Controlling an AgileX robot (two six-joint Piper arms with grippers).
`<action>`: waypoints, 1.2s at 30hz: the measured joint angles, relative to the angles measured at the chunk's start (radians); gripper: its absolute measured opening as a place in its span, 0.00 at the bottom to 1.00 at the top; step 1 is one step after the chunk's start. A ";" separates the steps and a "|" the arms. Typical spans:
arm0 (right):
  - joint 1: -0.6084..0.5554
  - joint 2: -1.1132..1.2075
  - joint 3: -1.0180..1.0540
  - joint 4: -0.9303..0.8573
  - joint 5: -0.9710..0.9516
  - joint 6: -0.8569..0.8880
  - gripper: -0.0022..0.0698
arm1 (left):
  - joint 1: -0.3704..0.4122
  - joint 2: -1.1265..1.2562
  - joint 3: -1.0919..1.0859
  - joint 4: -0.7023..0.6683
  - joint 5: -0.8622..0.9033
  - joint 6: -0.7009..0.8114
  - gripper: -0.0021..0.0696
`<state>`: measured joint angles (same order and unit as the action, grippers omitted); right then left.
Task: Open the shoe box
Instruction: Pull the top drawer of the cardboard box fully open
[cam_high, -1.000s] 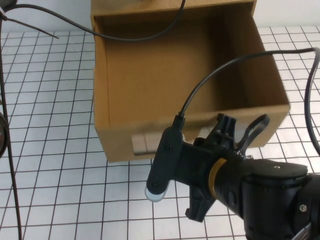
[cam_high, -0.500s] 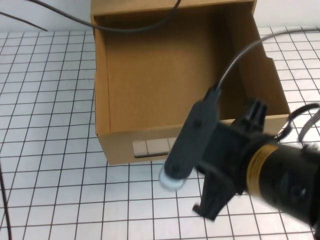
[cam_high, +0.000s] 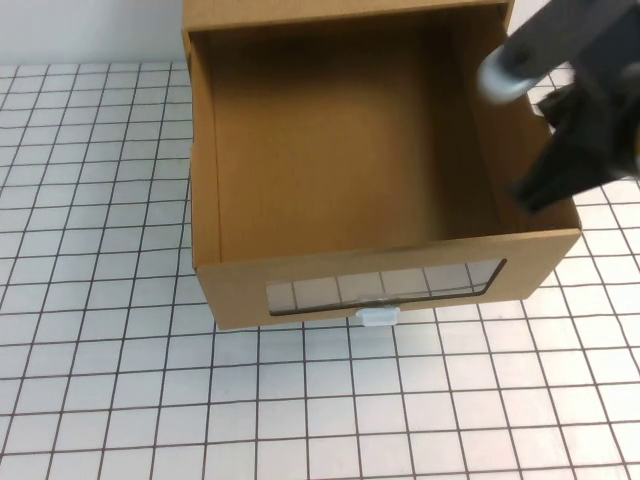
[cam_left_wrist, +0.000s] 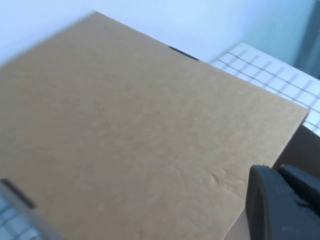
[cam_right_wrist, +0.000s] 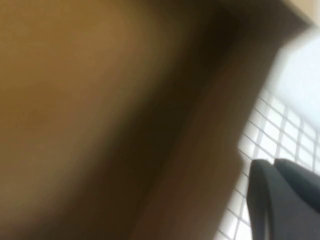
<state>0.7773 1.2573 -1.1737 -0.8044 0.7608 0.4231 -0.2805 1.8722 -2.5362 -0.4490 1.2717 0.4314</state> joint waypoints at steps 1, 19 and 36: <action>-0.046 -0.009 0.000 0.036 -0.013 -0.017 0.01 | 0.000 -0.017 0.000 0.020 0.000 -0.002 0.03; -0.582 -0.384 0.312 0.700 -0.230 -0.281 0.01 | 0.000 -0.865 1.110 0.289 -0.456 -0.051 0.03; -0.582 -0.871 0.808 0.865 -0.620 -0.283 0.01 | 0.000 -1.784 2.354 0.205 -1.173 -0.120 0.03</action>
<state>0.1951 0.3867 -0.3661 0.0608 0.1411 0.1398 -0.2805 0.0881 -0.1821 -0.2436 0.0987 0.3109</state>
